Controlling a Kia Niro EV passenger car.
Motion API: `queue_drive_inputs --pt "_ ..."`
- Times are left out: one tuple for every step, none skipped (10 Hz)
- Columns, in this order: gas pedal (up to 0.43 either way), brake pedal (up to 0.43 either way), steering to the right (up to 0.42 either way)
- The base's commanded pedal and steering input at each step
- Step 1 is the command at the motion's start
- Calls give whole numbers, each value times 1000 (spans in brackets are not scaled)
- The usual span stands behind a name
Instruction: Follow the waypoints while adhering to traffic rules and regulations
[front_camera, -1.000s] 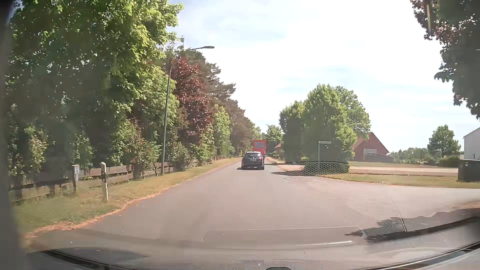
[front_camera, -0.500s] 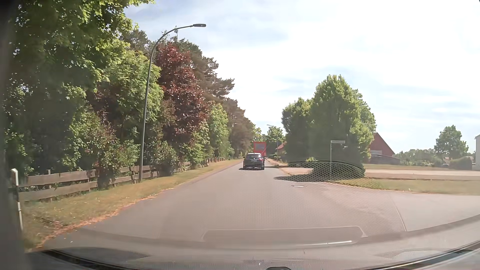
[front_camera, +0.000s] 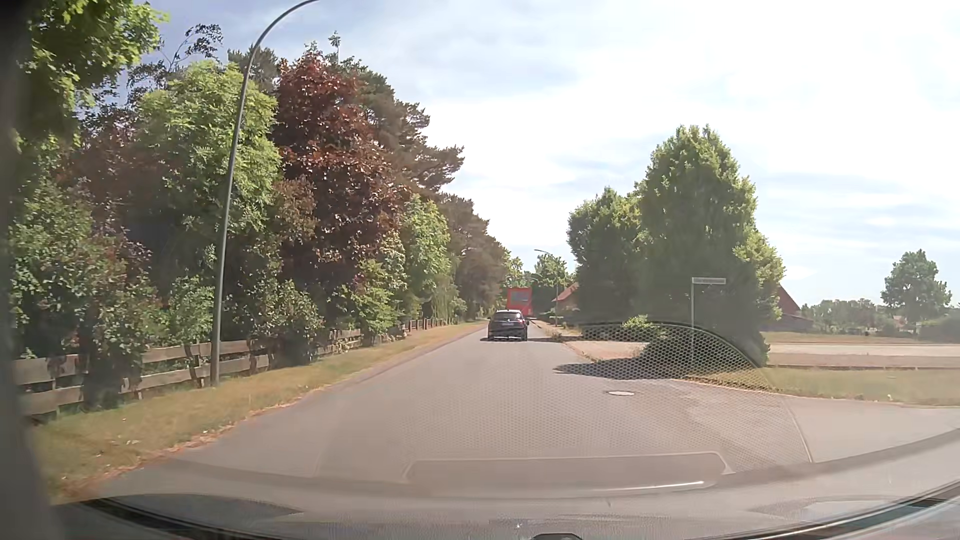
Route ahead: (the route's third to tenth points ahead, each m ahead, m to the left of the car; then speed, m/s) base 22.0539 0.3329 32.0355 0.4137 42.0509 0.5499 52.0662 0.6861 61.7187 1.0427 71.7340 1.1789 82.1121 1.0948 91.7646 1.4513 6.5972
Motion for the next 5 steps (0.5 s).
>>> queue_drive_inputs --pt "339 0 2" --pt "339 0 2" --pt "339 0 2" --pt "339 0 2" --pt "339 0 2"
